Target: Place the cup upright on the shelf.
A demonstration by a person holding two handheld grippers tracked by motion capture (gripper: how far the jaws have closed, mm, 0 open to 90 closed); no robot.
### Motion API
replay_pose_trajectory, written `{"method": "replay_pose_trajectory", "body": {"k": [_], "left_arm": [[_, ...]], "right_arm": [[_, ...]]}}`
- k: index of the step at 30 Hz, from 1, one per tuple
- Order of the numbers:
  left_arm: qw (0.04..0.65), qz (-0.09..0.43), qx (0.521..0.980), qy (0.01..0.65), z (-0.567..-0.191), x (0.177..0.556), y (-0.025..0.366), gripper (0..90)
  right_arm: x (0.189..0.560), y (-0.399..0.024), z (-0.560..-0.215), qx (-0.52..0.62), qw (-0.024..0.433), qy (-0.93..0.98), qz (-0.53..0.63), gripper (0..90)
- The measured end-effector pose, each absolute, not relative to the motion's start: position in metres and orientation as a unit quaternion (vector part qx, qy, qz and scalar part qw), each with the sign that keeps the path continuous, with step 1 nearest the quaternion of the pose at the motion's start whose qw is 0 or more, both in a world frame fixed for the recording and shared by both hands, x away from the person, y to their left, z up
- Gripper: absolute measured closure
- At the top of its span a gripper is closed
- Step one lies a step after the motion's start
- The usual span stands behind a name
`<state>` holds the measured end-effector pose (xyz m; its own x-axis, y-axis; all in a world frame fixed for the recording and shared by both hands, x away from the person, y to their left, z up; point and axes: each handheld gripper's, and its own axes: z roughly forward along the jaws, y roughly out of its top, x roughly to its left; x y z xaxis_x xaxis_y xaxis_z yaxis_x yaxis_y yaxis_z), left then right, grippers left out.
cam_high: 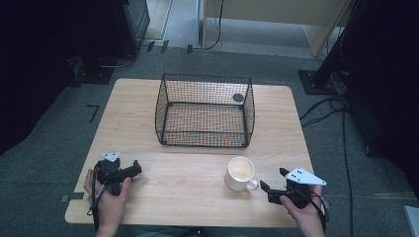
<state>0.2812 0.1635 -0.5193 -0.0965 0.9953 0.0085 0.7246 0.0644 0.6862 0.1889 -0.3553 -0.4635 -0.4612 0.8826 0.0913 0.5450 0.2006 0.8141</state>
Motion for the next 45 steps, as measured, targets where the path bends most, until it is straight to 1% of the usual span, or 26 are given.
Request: {"method": "replay_pose_trajectory", "body": {"k": [3, 6, 7, 9, 10, 11, 12, 13, 14, 17, 18, 20, 21, 24, 25, 26, 30, 38, 39, 40, 42, 45], "left_arm": [[0.245, 0.276, 0.626, 0.687, -0.519, 0.281, 0.164, 0.0], [0.245, 0.276, 0.626, 0.687, -0.519, 0.281, 0.164, 0.0], [0.245, 0.276, 0.626, 0.687, -0.519, 0.281, 0.164, 0.0], [0.245, 0.276, 0.626, 0.687, -0.519, 0.281, 0.164, 0.0], [0.245, 0.276, 0.626, 0.687, -0.519, 0.281, 0.164, 0.0], [0.245, 0.276, 0.626, 0.687, -0.519, 0.281, 0.164, 0.0], [0.245, 0.276, 0.626, 0.687, -0.519, 0.281, 0.164, 0.0], [0.245, 0.276, 0.626, 0.687, -0.519, 0.281, 0.164, 0.0], [0.245, 0.276, 0.626, 0.687, -0.519, 0.281, 0.164, 0.0], [0.245, 0.276, 0.626, 0.687, -0.519, 0.281, 0.164, 0.0], [0.245, 0.276, 0.625, 0.687, -0.519, 0.281, 0.164, 0.0], [0.245, 0.276, 0.626, 0.687, -0.519, 0.281, 0.164, 0.0], [0.245, 0.276, 0.626, 0.687, -0.519, 0.281, 0.164, 0.0], [0.245, 0.276, 0.626, 0.687, -0.519, 0.281, 0.164, 0.0], [0.245, 0.276, 0.626, 0.687, -0.519, 0.281, 0.164, 0.0], [0.245, 0.276, 0.626, 0.687, -0.519, 0.281, 0.164, 0.0], [0.245, 0.276, 0.626, 0.687, -0.519, 0.281, 0.164, 0.0], [0.245, 0.276, 0.626, 0.687, -0.519, 0.281, 0.164, 0.0], [0.245, 0.276, 0.625, 0.687, -0.519, 0.281, 0.163, 0.0], [0.245, 0.276, 0.626, 0.687, -0.519, 0.281, 0.164, 0.0], [0.245, 0.276, 0.625, 0.687, -0.519, 0.281, 0.163, 0.0], [0.245, 0.276, 0.626, 0.687, -0.519, 0.281, 0.164, 0.0]], "right_arm": [[0.189, -0.352, -0.464, 0.469, 0.187, 0.752, 0.424, 16.3], [0.188, -0.347, -0.465, 0.460, 0.178, 0.756, 0.431, 23.7], [0.188, -0.345, -0.466, 0.454, 0.168, 0.759, 0.436, 31.5], [0.189, -0.343, -0.468, 0.444, 0.155, 0.764, 0.441, 34.4], [0.189, -0.341, -0.469, 0.443, 0.153, 0.766, 0.441, 37.4], [0.189, -0.341, -0.469, 0.443, 0.153, 0.766, 0.441, 37.4], [0.189, -0.339, -0.471, 0.438, 0.151, 0.768, 0.442, 42.3], [0.189, -0.339, -0.471, 0.438, 0.151, 0.768, 0.442, 42.3], [0.190, -0.338, -0.472, 0.438, 0.147, 0.771, 0.439, 46.8], [0.190, -0.336, -0.474, 0.435, 0.141, 0.775, 0.436, 48.9], [0.191, -0.335, -0.475, 0.435, 0.139, 0.776, 0.435, 52.5], [0.192, -0.334, -0.476, 0.433, 0.132, 0.779, 0.433, 55.3], [0.192, -0.333, -0.477, 0.434, 0.129, 0.781, 0.431, 60.0], [0.192, -0.332, -0.478, 0.433, 0.132, 0.782, 0.428, 66.2], [0.192, -0.332, -0.478, 0.433, 0.132, 0.782, 0.428, 66.2], [0.192, -0.332, -0.478, 0.432, 0.133, 0.783, 0.427, 69.9], [0.192, -0.330, -0.478, 0.427, 0.132, 0.787, 0.425, 75.6], [0.191, -0.328, -0.478, 0.417, 0.137, 0.795, 0.419, 78.2], [0.190, -0.326, -0.477, 0.409, 0.138, 0.799, 0.418, 80.4], [0.189, -0.325, -0.476, 0.407, 0.146, 0.799, 0.418, 80.7], [0.190, -0.325, -0.475, 0.408, 0.144, 0.797, 0.421, 80.8], [0.190, -0.322, -0.472, 0.405, 0.157, 0.800, 0.414, 81.0]]}}
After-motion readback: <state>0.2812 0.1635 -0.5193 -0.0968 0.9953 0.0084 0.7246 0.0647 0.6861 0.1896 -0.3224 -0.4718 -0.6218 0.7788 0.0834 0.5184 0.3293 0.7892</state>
